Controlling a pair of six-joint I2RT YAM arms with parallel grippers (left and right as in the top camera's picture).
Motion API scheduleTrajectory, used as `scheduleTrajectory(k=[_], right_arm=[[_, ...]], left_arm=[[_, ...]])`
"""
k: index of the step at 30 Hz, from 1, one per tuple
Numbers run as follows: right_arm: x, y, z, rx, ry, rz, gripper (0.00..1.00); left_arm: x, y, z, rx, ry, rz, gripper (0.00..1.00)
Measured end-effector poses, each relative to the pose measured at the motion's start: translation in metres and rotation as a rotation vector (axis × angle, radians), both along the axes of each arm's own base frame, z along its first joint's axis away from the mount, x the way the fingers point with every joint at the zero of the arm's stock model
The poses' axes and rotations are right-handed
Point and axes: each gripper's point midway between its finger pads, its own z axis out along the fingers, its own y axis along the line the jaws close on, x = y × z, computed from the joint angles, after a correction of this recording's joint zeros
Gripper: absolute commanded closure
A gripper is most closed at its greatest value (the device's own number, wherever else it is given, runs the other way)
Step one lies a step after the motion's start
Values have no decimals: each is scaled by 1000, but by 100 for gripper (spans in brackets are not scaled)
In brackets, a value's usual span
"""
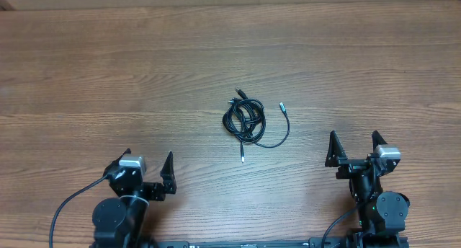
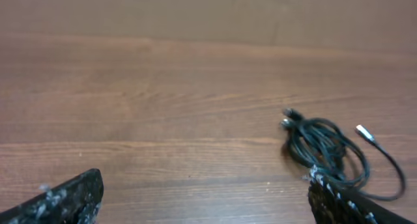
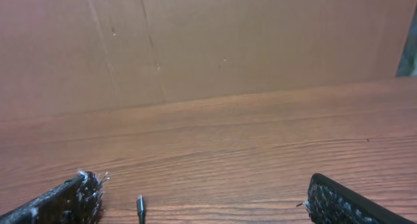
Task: Untangle cables
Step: 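Move the left gripper forward toward the tangled black cable bundle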
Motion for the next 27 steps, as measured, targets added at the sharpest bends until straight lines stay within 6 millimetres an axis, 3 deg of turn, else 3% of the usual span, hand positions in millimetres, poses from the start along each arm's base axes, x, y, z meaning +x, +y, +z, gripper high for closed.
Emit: scheduleTrajectory(k=[13, 19, 27], right_arm=[[0, 0, 0, 0, 0, 0, 0], [0, 0, 0, 0, 0, 0, 0], [0, 0, 0, 0, 0, 0, 0]], left_arm=[[-23, -17, 51, -29, 49, -102, 0], [-16, -25, 77, -45, 110, -146, 0], [6, -38, 85, -81, 318, -204, 0]])
